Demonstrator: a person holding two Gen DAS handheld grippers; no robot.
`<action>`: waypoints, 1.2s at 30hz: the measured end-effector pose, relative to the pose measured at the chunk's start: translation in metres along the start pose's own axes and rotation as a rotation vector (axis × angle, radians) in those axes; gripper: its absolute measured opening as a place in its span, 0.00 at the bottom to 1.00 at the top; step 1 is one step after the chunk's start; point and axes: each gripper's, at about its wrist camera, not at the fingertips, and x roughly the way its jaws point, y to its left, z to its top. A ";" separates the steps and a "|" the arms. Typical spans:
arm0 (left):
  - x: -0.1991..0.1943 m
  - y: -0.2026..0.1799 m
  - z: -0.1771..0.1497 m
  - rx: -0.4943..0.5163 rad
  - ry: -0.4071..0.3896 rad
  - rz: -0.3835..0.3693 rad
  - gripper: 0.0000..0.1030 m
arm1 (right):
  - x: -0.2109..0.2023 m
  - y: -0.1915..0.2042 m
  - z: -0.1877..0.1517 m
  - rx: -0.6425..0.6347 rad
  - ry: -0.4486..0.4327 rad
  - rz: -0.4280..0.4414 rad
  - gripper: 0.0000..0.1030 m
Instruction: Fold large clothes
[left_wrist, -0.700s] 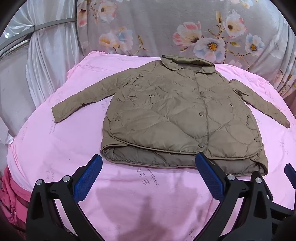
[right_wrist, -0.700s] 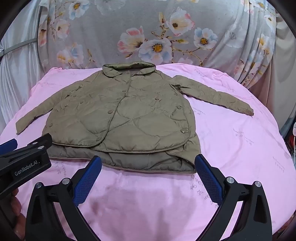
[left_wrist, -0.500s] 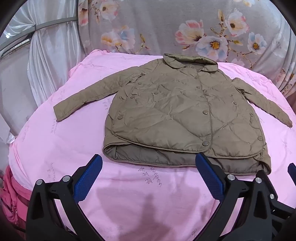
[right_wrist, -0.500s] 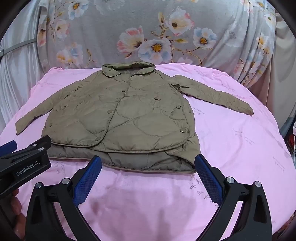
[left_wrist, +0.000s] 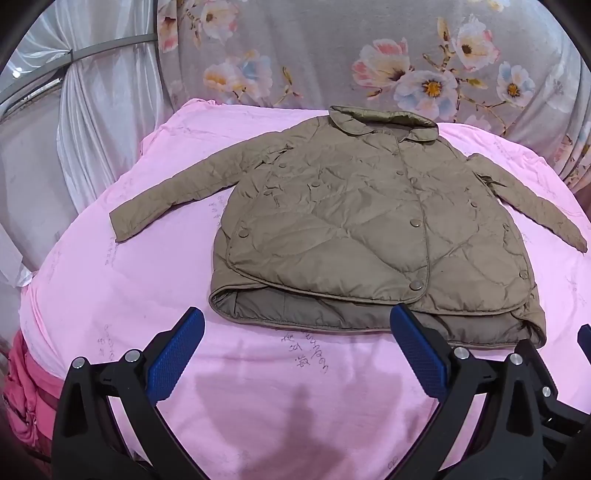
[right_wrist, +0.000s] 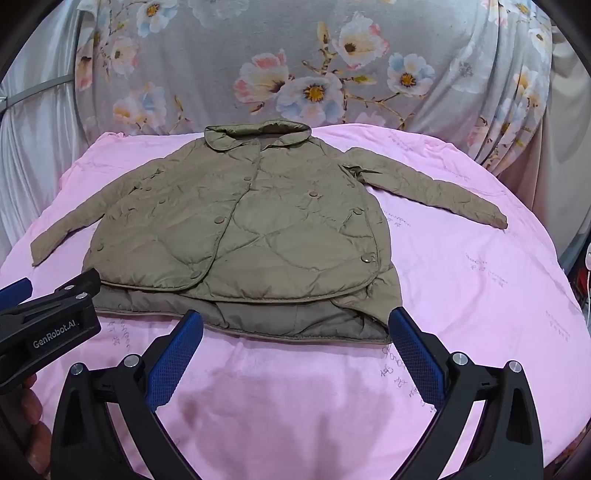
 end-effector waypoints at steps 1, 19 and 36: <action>0.001 0.001 0.000 -0.002 0.001 -0.002 0.95 | 0.000 0.000 0.000 0.000 0.000 0.001 0.95; 0.002 0.002 0.000 -0.003 0.005 -0.004 0.95 | 0.001 0.004 0.001 0.001 0.000 -0.001 0.95; 0.003 0.003 -0.002 -0.002 0.006 -0.003 0.95 | 0.002 0.003 0.000 0.001 -0.001 -0.001 0.95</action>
